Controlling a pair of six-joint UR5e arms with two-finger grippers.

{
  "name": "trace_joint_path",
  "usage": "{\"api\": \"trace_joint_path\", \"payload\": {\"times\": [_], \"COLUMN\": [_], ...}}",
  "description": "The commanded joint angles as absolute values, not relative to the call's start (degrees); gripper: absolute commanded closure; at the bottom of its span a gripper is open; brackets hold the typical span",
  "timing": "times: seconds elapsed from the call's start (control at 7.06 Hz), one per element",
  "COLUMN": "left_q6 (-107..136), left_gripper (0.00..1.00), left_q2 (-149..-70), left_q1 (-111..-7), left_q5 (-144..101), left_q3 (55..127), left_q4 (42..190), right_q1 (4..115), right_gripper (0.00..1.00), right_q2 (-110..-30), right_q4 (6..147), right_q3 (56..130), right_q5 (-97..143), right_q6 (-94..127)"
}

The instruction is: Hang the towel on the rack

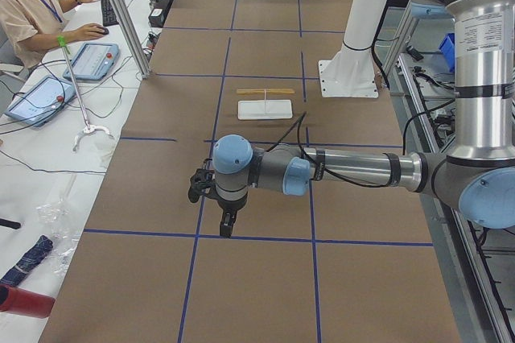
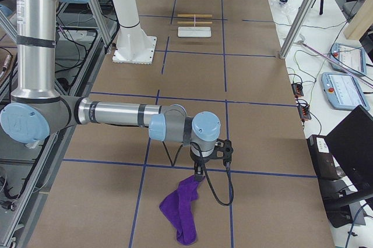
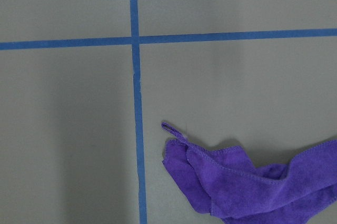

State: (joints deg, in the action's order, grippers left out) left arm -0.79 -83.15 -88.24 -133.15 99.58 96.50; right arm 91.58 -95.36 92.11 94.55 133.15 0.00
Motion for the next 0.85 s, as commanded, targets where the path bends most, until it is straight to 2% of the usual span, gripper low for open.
{"api": "trace_joint_path", "payload": {"times": [0.0, 0.42, 0.71], "left_q6": [-0.79, -0.97, -0.26], "left_gripper": [0.00, 0.00, 0.00], "left_q2": [-83.06, -83.41, -85.24], "left_q1": [-88.24, -88.07, -87.98], "left_q5": [-133.15, -132.37, -132.89], "left_q3": [99.58, 99.67, 102.64], "left_q4": [96.59, 96.68, 97.20], "right_q1": [91.58, 91.58, 91.58], "right_gripper": [0.00, 0.00, 0.00], "right_q2": [-95.36, -95.27, -95.45], "right_q4": [92.11, 92.02, 79.09], "right_q3": [94.57, 95.01, 94.40], "right_q5": [133.15, 133.24, 133.50], "right_q6": [0.00, -0.09, 0.00]}}
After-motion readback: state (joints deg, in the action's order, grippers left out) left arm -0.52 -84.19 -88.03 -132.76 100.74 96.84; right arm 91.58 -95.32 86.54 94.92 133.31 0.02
